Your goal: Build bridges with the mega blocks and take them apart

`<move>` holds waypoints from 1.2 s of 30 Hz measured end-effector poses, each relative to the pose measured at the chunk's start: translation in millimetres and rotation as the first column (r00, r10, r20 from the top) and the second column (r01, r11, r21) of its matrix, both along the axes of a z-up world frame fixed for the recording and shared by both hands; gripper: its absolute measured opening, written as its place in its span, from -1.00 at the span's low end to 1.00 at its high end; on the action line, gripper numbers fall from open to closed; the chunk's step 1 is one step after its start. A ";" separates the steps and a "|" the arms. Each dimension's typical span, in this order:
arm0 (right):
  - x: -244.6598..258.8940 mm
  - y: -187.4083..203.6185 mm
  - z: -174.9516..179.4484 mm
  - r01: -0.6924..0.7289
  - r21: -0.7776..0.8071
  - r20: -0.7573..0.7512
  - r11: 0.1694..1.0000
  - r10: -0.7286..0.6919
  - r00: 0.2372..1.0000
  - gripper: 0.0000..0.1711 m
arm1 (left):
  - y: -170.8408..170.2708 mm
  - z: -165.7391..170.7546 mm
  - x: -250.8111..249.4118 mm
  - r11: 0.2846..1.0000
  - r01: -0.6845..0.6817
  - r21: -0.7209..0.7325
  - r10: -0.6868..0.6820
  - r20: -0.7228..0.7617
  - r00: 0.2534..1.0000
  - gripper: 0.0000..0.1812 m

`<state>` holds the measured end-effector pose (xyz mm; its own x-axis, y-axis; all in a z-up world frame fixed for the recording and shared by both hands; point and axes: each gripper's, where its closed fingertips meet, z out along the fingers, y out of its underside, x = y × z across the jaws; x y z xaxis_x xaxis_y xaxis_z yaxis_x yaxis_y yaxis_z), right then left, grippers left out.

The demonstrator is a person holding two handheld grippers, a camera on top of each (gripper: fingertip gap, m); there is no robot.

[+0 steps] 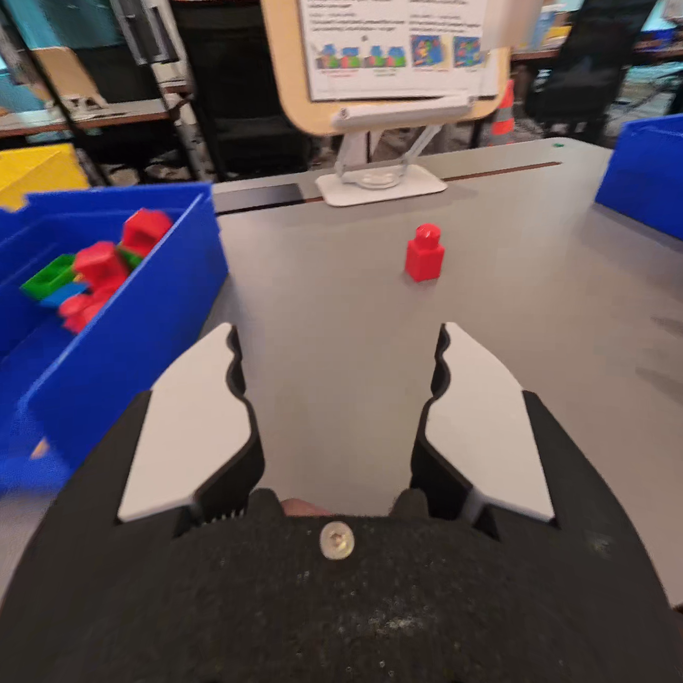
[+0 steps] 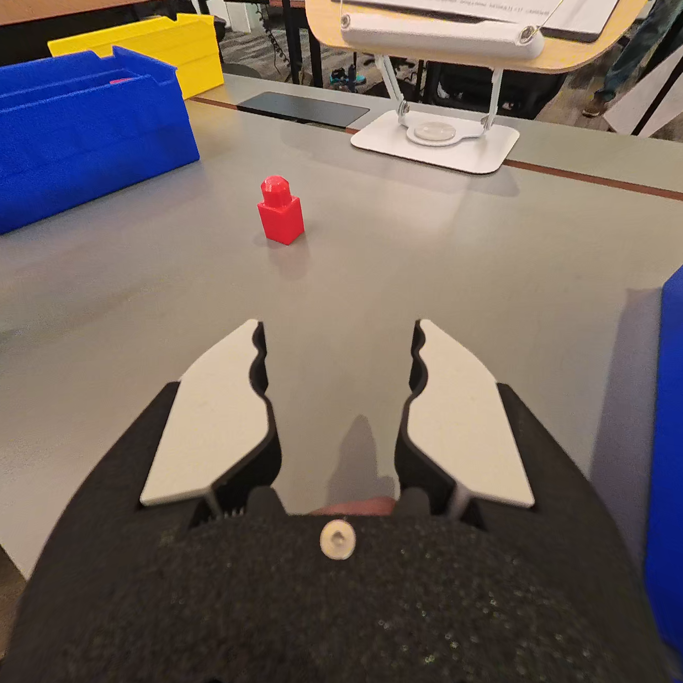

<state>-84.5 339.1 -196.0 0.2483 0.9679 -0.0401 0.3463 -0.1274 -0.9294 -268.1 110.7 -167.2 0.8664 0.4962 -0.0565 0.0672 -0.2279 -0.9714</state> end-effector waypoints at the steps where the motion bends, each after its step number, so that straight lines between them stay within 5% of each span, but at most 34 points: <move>1: -0.2 1.0 -1.9 0.002 0.004 0.006 1.000 -0.002 1.000 -0.11 | -13.6 -4.5 3.6 0.999 -0.039 0.007 0.039 0.012 0.999 0.13; 9: -5.5 1.8 -2.9 0.003 0.022 0.028 1.000 -0.004 1.000 -0.12 | -57.9 -16.2 16.6 0.991 -0.128 0.028 0.125 0.112 0.986 0.22; 14: -9.2 -3.1 2.5 -0.009 0.052 0.035 0.999 0.007 0.999 -0.12 | -62.3 5.3 -1.5 0.991 -0.135 0.024 0.132 0.116 0.985 0.16; 21: -9.8 -7.5 7.6 -0.026 0.042 0.012 0.999 0.025 1.000 -0.12 | -39.5 68.2 -136.6 0.971 -0.175 -0.162 0.188 0.070 0.980 0.02; 28: -5.0 -6.4 11.1 -0.032 0.029 -0.004 0.999 0.032 0.999 -0.13 | -6.7 -3.0 -271.8 0.832 -0.132 -0.539 0.331 0.291 0.898 -0.03; 36: -2.7 -4.3 11.8 -0.039 0.004 -0.018 0.999 0.039 0.999 -0.14 | -1.3 -56.6 -306.7 0.657 0.013 -0.754 0.465 0.418 0.781 -0.12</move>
<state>-87.2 334.8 -184.2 0.2096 0.9769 -0.0407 0.3337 -0.1106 -0.9362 -574.8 109.4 -223.8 0.7180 0.6948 -0.0407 0.6564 -0.6954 -0.2924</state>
